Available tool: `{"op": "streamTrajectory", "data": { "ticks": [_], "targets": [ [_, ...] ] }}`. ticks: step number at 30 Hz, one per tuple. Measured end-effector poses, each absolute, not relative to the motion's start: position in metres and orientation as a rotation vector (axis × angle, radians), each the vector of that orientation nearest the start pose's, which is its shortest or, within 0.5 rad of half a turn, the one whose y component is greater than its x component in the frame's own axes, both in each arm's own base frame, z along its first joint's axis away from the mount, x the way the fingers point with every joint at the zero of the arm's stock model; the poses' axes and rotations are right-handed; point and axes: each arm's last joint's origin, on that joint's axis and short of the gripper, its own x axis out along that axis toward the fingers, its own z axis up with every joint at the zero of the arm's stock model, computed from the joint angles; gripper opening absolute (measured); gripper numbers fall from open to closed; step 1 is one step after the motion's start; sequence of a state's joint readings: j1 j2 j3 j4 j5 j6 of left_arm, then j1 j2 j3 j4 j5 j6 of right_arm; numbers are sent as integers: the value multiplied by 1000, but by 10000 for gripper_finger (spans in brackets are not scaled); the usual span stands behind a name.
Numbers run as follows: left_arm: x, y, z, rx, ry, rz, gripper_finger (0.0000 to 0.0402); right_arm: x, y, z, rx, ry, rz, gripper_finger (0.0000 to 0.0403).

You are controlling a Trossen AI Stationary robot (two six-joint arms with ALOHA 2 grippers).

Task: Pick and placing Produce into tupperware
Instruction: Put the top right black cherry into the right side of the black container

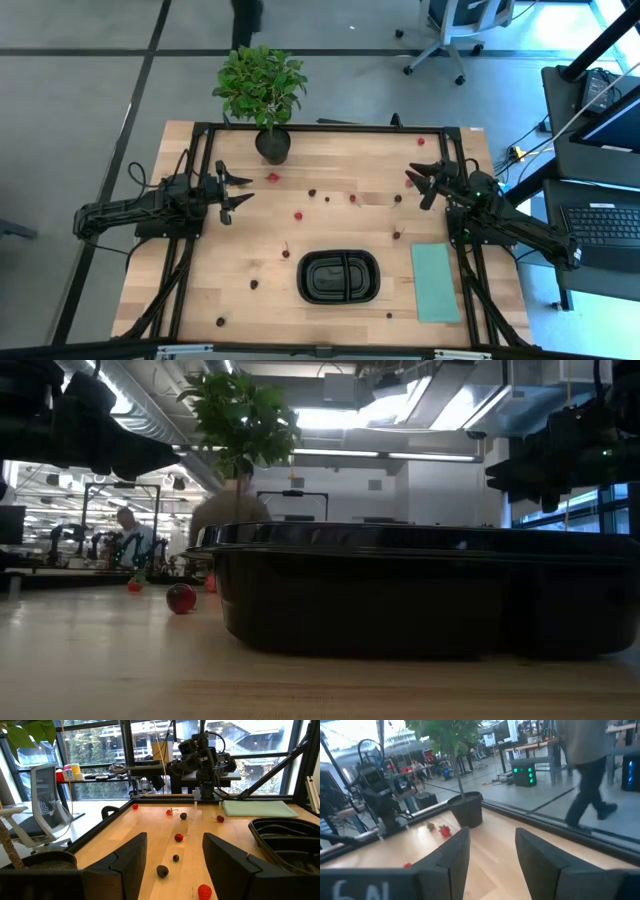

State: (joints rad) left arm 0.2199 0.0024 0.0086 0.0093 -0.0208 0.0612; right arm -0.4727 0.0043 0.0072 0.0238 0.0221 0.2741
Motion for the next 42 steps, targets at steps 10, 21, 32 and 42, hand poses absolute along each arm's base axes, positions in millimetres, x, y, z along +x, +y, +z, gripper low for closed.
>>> {"op": "streamTrajectory", "data": {
  "ticks": [10,21,32,42],
  "targets": [
    [95,22,167,63,-8,242,186,87,-45,168,289,-95,-469,161],
    [95,22,167,63,-9,242,186,88,-40,169,262,-86,-316,242],
    [95,22,167,256,16,264,186,88,-39,171,239,-71,-289,302],
    [95,22,168,298,19,264,186,89,-42,199,441,141,-409,299]
  ]
}}
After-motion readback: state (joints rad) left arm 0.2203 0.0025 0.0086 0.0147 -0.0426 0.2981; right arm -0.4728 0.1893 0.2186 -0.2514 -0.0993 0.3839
